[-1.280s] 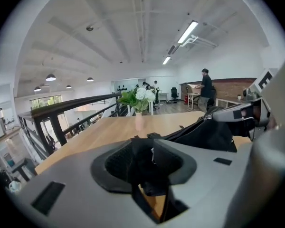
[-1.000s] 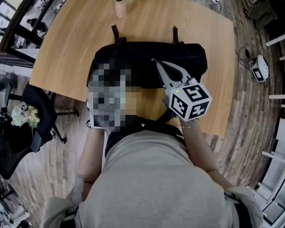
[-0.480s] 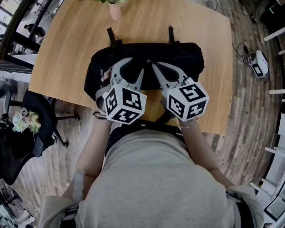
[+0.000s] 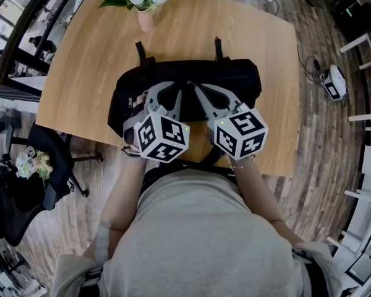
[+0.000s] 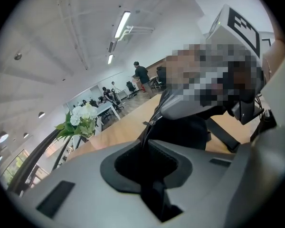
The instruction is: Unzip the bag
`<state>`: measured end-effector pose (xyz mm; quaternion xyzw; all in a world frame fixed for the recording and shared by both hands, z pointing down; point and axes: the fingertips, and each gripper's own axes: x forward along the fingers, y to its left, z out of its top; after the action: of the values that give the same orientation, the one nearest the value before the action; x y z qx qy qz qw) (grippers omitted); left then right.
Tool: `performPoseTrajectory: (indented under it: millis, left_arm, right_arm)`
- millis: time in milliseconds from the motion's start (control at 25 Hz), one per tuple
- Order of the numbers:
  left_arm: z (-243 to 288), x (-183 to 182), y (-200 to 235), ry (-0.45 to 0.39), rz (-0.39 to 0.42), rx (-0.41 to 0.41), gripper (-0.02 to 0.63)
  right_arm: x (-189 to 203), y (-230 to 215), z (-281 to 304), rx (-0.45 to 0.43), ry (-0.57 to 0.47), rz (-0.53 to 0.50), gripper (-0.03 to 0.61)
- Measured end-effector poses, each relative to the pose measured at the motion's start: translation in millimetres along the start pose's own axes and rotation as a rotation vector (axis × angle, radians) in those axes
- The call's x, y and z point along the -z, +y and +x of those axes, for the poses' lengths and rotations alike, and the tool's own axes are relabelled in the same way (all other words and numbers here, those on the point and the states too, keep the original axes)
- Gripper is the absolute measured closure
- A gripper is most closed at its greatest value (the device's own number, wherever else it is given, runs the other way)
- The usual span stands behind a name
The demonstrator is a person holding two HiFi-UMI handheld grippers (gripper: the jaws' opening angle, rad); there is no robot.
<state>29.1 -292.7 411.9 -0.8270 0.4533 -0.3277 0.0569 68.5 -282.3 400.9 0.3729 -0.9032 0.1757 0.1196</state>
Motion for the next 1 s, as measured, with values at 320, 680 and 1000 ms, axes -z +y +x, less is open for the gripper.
performPoseTrajectory:
  millis: [320,680,1000]
  left_arm:
    - [-3,1,0,-0.005,-0.014,-0.005,0.560]
    - [-4,4,-2,-0.005,-0.019,-0.005,0.561]
    - [-4,7,-3,0.000,-0.038,-0.001,0.561]
  right_arm:
    - [1,-6,-4,0.009,-0.002,0.008,0.568]
    - [5,-33,-23,0.082,-0.022,0.044,0.568]
    - [7,-59,-45,0.158,-0.037,0.065,0.568]
